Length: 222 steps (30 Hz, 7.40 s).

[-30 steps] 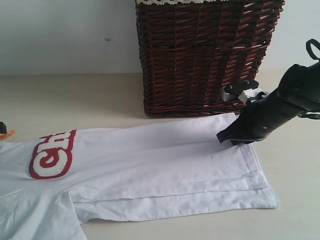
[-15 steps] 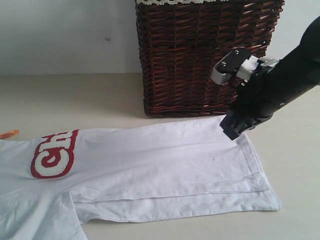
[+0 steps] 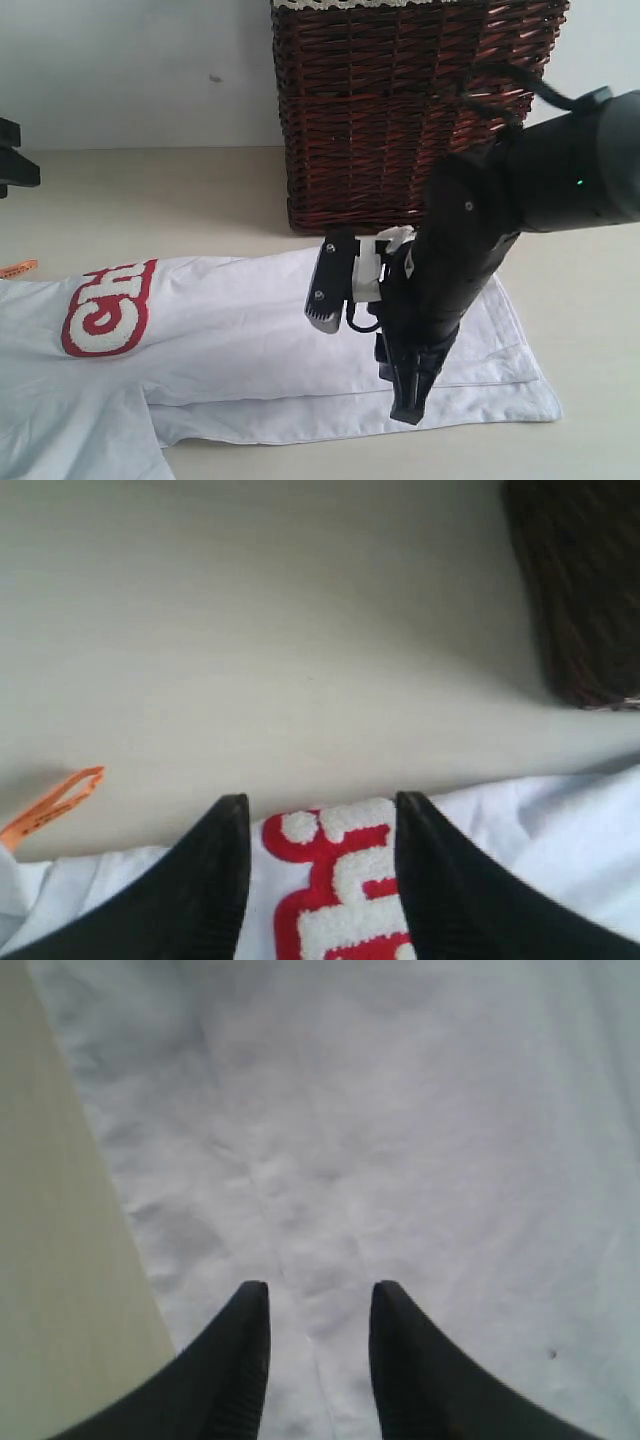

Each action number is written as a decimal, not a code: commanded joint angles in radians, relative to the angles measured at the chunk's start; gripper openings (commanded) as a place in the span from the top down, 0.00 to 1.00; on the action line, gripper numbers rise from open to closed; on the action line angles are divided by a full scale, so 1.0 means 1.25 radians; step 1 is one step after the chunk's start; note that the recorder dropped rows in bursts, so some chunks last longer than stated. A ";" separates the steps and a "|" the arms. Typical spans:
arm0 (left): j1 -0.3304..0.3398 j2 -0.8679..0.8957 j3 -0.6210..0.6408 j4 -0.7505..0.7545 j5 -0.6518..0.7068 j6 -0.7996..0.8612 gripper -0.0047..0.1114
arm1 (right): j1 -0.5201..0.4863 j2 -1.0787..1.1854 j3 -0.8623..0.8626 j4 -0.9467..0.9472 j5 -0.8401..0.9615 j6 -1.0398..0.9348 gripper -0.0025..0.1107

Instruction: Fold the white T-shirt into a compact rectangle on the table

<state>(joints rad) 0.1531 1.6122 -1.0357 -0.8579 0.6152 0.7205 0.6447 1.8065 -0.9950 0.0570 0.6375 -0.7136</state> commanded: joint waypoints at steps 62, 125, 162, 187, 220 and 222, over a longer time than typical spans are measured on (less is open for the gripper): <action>-0.138 0.070 0.010 0.164 0.137 -0.001 0.56 | -0.215 0.034 0.001 -0.327 -0.092 0.617 0.54; -0.977 0.072 0.267 0.653 0.149 -0.626 0.44 | -0.232 -0.127 -0.097 -0.127 -0.003 0.495 0.55; -0.839 0.006 0.104 1.315 0.131 -0.606 0.61 | -0.232 -0.127 -0.097 -0.109 -0.015 0.480 0.55; -0.471 0.092 0.087 0.718 -0.047 -0.428 0.59 | -0.232 -0.127 -0.097 -0.107 -0.021 0.482 0.55; -0.260 0.084 -0.015 0.676 0.093 -0.476 0.42 | -0.232 -0.127 -0.097 -0.110 -0.019 0.482 0.55; -0.226 0.087 0.001 0.634 0.078 -0.433 0.42 | -0.232 -0.127 -0.097 -0.110 -0.018 0.482 0.55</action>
<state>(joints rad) -0.1785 1.7203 -1.0617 0.0000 0.7311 0.1246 0.3604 1.6562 -1.1084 -0.0764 0.6125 -0.1052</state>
